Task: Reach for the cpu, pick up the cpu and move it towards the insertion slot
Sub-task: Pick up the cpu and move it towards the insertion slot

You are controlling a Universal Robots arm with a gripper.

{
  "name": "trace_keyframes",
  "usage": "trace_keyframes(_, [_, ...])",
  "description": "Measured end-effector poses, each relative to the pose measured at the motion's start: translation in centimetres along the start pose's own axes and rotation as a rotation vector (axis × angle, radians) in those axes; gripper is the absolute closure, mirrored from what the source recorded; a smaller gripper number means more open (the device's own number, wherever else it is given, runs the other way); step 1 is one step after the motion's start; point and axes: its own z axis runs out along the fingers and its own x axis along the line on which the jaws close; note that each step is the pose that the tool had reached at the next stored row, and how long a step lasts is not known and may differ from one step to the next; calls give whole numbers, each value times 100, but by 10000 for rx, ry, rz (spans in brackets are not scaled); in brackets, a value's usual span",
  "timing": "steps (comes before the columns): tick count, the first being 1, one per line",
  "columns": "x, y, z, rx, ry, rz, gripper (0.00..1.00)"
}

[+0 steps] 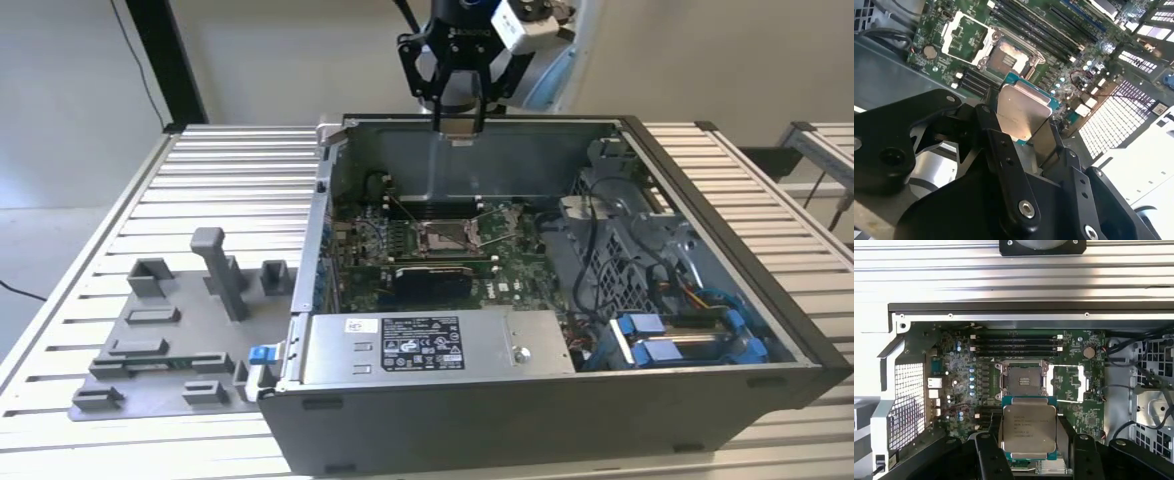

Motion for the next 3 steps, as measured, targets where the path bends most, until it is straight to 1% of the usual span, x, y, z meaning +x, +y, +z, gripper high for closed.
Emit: trace_keyframes(3, [0, 0, 1, 0, 0, 0, 100])
